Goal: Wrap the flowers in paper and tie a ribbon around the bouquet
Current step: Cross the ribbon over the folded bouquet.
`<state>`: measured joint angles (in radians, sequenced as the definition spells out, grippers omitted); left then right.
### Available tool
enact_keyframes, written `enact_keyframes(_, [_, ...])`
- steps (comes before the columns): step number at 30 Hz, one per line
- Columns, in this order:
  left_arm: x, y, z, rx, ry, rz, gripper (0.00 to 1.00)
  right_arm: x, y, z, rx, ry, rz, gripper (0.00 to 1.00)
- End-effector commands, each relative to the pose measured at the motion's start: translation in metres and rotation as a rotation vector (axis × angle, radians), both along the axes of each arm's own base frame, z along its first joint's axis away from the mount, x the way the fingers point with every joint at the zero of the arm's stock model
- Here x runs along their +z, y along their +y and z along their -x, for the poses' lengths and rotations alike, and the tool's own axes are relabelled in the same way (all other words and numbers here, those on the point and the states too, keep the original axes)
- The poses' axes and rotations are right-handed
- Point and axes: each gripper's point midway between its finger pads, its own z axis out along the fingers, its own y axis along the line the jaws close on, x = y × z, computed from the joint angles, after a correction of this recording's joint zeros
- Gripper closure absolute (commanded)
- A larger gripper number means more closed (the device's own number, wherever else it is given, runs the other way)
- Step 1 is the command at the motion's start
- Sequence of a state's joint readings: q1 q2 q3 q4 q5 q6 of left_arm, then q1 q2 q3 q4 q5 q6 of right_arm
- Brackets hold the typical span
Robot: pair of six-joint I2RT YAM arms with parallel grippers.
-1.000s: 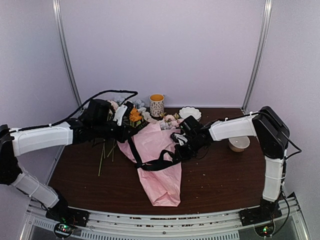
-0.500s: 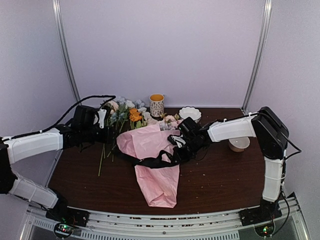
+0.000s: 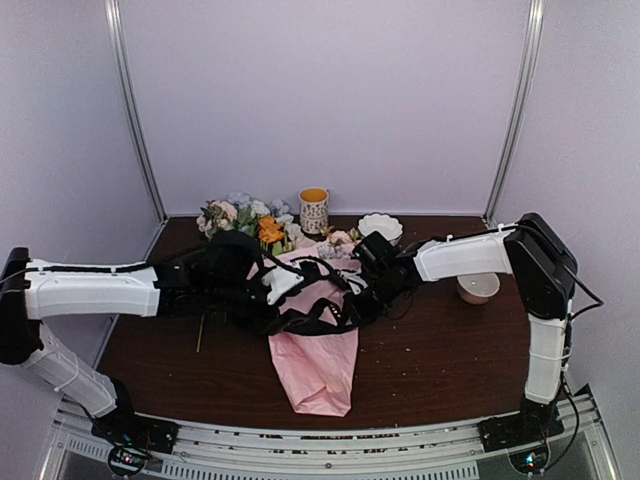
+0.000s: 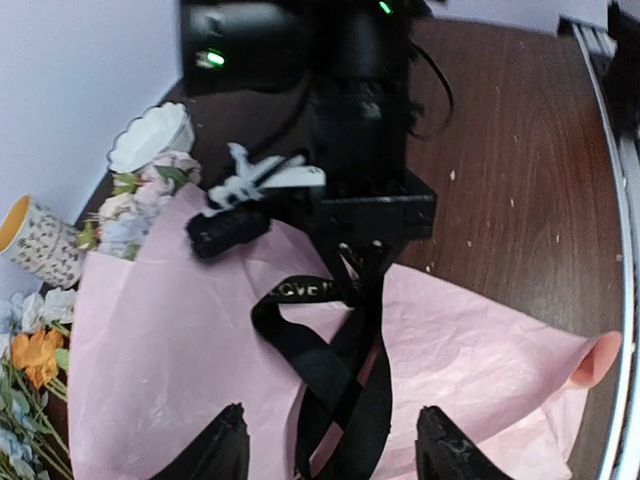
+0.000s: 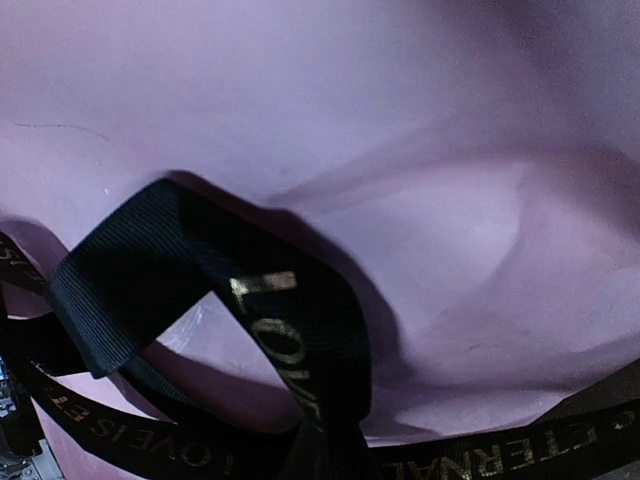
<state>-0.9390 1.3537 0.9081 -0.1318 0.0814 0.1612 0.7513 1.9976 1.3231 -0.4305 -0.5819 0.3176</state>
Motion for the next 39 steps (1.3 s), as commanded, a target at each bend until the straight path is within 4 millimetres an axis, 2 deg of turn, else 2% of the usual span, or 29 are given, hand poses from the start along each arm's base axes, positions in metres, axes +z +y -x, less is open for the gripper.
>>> enact_keyframes(1, [-0.047,-0.009,-0.006,-0.108,-0.063,-0.243,0.37,0.007,0.005,0.004,0.032,0.009,-0.016,1.0])
enact_keyframes(5, [-0.072,-0.006,-0.025,-0.058,-0.077,-0.363,0.37,0.011,0.006,0.006,0.04,0.015,-0.028,1.0])
enact_keyframes(8, [-0.075,-0.006,-0.035,-0.017,-0.096,-0.388,0.45,0.015,0.007,0.006,0.046,0.014,-0.039,1.0])
enact_keyframes(11, [-0.078,-0.005,-0.04,0.008,-0.099,-0.398,0.6,0.017,0.007,0.008,0.053,0.011,-0.041,1.0])
enact_keyframes(15, [-0.078,-0.009,-0.03,-0.036,-0.057,-0.367,0.84,0.014,0.001,0.008,0.064,-0.004,-0.006,1.0])
enact_keyframes(18, [-0.07,-0.012,-0.023,-0.064,-0.046,-0.319,1.0,0.009,-0.005,0.008,0.078,-0.01,0.035,1.0])
enact_keyframes(22, [-0.056,-0.012,-0.023,-0.061,-0.046,-0.253,1.0,0.014,-0.006,0.017,0.149,-0.014,0.038,1.0])
enact_keyframes(27, [-0.038,-0.013,-0.026,-0.049,-0.037,-0.156,1.0,0.022,-0.007,0.039,0.3,-0.04,0.062,1.0])
enact_keyframes(29, [-0.034,-0.013,-0.027,-0.042,-0.038,-0.131,1.0,0.026,-0.007,0.04,0.324,-0.055,0.07,0.93])
enact_keyframes(31, [-0.035,-0.012,-0.03,-0.031,-0.034,-0.124,1.0,0.033,-0.005,0.035,0.307,-0.077,0.054,0.9])
enact_keyframes(34, [-0.045,-0.009,-0.036,0.001,-0.015,-0.136,1.0,0.052,0.003,0.019,0.249,-0.123,0.008,0.72])
enact_keyframes(39, [-0.057,-0.005,-0.049,0.052,0.038,-0.12,1.0,0.066,0.008,-0.014,0.106,-0.152,-0.035,0.63])
